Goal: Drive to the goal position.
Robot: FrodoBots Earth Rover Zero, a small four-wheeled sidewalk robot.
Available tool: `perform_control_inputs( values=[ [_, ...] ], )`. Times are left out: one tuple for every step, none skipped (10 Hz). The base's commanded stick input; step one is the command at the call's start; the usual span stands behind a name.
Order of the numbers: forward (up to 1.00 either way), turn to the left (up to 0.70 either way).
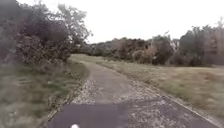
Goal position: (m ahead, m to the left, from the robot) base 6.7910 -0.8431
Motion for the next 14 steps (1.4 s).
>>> perform_control_inputs(
  values=[
    [0.85,0.01],
    [0.85,0.01],
    [0.85,0.01],
    [0.85,0.01],
    [0.85,0.01],
    [0.85,0.01],
    [0.85,0.01],
    [0.85,0.01],
    [0.85,0.01],
    [0.85,0.01],
    [0.85,-0.17],
    [0.85,-0.08],
    [0.85,0.01],
    [0.85,0.01]
  ],
)
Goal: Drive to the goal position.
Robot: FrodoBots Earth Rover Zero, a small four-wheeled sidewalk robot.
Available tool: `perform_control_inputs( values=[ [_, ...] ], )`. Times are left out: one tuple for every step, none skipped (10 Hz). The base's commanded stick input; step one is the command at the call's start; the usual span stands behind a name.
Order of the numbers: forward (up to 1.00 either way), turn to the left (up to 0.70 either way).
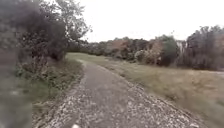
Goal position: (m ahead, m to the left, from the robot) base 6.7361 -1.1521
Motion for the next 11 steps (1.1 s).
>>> perform_control_inputs(
  values=[
    [0.85,0.01],
    [0.85,0.01],
    [0.85,0.01],
    [0.85,0.01],
    [0.85,0.01],
    [0.85,0.01],
    [0.85,0.28],
    [0.85,0.34],
    [0.85,0.17],
    [0.85,0.06],
    [0.85,0.01]
  ],
)
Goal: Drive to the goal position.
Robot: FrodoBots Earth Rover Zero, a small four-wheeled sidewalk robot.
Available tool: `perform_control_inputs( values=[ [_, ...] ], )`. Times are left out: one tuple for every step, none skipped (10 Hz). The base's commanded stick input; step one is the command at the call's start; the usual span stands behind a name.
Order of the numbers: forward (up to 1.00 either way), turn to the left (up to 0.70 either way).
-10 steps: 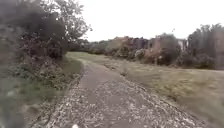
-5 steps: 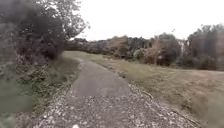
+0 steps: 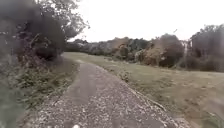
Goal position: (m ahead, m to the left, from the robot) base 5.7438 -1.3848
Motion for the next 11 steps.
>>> perform_control_inputs(
  values=[
    [0.85,0.01],
    [0.85,0.01],
    [0.85,0.01],
    [0.85,0.01],
    [0.85,0.01],
    [0.85,0.01],
    [0.85,0.01],
    [0.85,0.01],
    [0.85,0.01],
    [0.85,0.01],
    [0.85,0.01]
  ],
)
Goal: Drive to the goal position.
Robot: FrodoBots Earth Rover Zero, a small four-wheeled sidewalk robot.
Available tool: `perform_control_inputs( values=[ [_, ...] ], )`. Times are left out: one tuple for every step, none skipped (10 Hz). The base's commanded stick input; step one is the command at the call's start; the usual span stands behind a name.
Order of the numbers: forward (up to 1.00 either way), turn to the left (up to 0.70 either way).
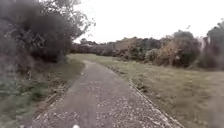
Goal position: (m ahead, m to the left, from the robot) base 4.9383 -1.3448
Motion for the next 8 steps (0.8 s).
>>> perform_control_inputs(
  values=[
    [0.85,0.01],
    [0.85,0.01],
    [0.85,0.23],
    [0.85,0.29],
    [0.85,0.25],
    [0.85,0.12],
    [0.85,0.01],
    [0.85,0.01]
  ],
)
